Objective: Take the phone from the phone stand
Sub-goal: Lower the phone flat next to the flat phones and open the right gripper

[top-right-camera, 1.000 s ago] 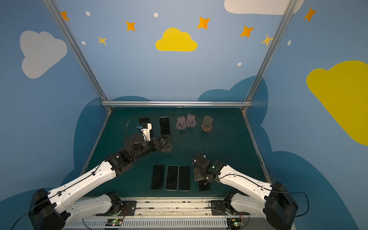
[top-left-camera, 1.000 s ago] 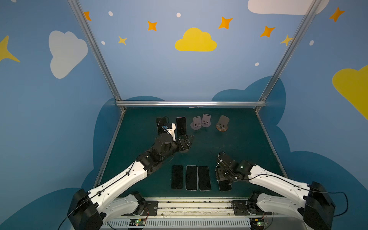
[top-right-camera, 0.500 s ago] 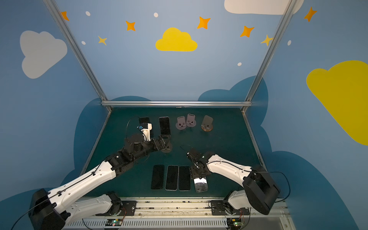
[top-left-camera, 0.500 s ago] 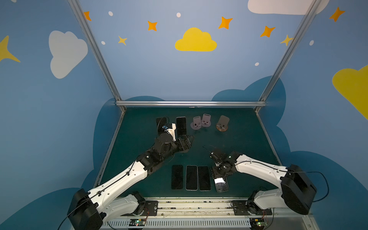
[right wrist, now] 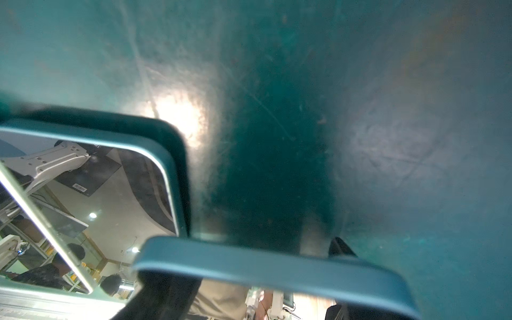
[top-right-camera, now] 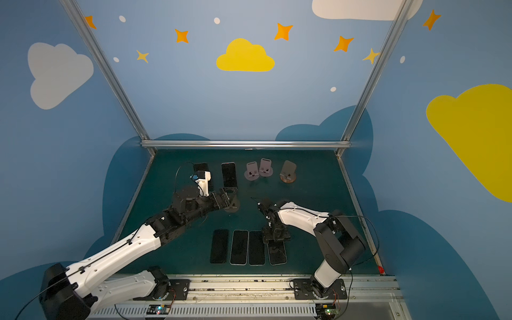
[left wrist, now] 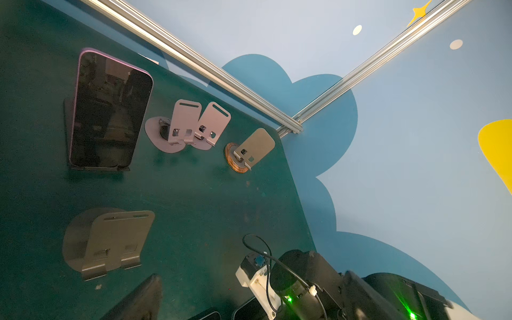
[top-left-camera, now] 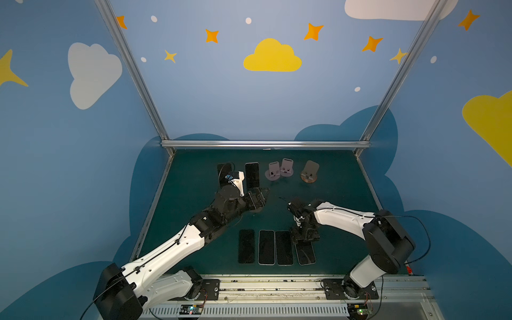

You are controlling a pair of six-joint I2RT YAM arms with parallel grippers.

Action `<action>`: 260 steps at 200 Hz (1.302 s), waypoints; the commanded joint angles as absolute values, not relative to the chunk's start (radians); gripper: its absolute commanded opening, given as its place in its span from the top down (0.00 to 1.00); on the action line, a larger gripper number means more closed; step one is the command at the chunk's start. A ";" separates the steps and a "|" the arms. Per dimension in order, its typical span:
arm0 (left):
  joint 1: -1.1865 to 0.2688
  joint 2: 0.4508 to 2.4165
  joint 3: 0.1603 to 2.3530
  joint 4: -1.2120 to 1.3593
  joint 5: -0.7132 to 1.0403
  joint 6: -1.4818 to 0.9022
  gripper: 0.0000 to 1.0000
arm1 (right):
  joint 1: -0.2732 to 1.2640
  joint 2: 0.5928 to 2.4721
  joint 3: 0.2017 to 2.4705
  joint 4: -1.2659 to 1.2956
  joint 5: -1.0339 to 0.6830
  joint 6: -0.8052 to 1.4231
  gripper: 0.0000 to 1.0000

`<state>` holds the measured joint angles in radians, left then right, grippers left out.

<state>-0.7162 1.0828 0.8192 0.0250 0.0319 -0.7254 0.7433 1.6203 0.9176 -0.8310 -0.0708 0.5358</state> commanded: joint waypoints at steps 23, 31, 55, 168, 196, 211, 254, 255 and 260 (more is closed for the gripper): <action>-0.719 1.075 0.840 0.026 0.017 -0.712 0.00 | 0.739 1.582 0.887 -0.840 -0.056 0.523 0.35; -0.719 1.077 0.841 0.025 0.016 -0.711 0.00 | 0.735 1.583 0.880 -0.830 -0.049 0.522 0.35; -0.719 1.080 0.839 0.025 0.017 -0.711 0.00 | 0.732 1.617 0.877 -0.801 -0.056 0.528 0.35; -0.720 1.078 0.839 0.021 0.006 -0.709 0.00 | 0.730 1.665 0.877 -0.762 0.014 0.583 0.26; -0.720 1.078 0.838 0.020 0.006 -0.709 0.00 | 0.732 1.662 0.873 -0.759 0.042 0.612 0.23; -0.721 1.078 0.838 0.020 0.005 -0.711 0.00 | 0.735 1.653 0.867 -0.754 0.065 0.626 0.23; -0.721 1.077 0.837 0.020 0.000 -0.711 0.00 | 0.741 1.654 0.862 -0.739 0.064 0.645 0.23; -0.721 1.077 0.837 0.020 0.000 -0.711 0.00 | 0.742 1.655 0.862 -0.739 0.065 0.645 0.23; -0.721 1.078 0.837 0.021 0.002 -0.712 0.00 | 0.742 1.654 0.862 -0.739 0.067 0.647 0.22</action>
<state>-0.7166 1.0828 0.8192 0.0250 0.0132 -0.7250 0.7456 1.6230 0.8944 -0.8055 -0.0135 0.6369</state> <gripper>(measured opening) 0.998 0.774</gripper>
